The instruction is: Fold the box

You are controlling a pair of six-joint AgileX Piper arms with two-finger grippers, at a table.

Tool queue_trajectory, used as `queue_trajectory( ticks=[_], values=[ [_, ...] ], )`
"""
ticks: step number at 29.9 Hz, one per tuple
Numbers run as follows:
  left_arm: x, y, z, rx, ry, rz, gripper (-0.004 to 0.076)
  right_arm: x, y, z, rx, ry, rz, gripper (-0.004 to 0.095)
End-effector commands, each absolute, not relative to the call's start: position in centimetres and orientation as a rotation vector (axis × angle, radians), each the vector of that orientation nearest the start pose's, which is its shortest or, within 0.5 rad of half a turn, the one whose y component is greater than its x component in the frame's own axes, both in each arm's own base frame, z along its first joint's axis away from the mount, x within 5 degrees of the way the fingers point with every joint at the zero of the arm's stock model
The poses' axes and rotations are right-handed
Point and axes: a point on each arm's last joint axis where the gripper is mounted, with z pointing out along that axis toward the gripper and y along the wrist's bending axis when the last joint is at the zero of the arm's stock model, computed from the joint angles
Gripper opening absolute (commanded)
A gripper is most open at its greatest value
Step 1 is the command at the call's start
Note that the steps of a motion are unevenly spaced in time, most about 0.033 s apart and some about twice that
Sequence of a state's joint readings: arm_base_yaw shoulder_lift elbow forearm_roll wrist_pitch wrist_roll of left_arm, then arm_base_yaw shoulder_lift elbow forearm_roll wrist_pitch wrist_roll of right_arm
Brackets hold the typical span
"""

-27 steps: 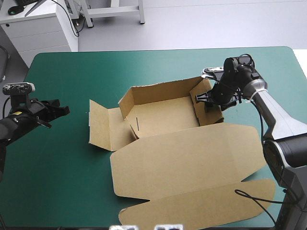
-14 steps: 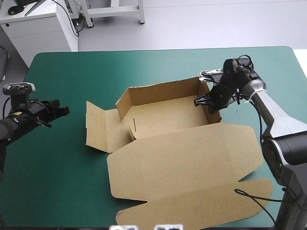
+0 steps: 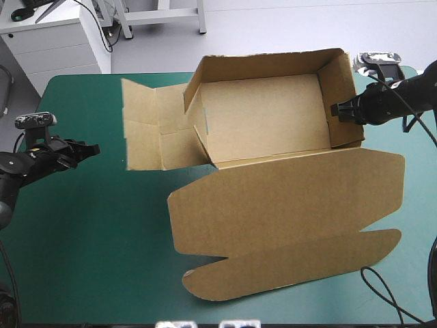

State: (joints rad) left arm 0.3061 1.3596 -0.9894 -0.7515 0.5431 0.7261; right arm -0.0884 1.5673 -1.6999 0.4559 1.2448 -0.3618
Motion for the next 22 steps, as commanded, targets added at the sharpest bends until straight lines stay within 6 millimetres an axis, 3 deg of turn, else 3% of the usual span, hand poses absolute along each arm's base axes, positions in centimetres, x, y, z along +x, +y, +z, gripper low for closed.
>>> queue_trajectory(
  ticks=[1,5,11,15,22],
  values=[
    [29.4,5.8,31.5,-0.122,2.183,-0.246,0.0007,30.4,2.2,44.7,-0.353,2.311,0.560,-0.0019],
    [29.7,5.3,30.8,-0.101,2.216,-0.286,-0.0008,30.2,3.8,45.2,-0.414,2.249,0.680,-0.0018],
    [30.0,2.0,31.4,-0.031,2.212,-0.467,-0.0008,30.7,7.0,44.3,-0.528,2.271,0.517,-0.0015],
    [29.9,0.1,32.7,0.084,2.219,-0.553,-0.0008,31.7,8.2,43.7,-0.510,2.260,0.427,-0.0015],
    [29.0,-2.5,35.8,0.149,2.137,-0.782,-0.0008,34.1,8.7,41.7,-0.424,2.294,0.454,-0.0015]
  ],
)
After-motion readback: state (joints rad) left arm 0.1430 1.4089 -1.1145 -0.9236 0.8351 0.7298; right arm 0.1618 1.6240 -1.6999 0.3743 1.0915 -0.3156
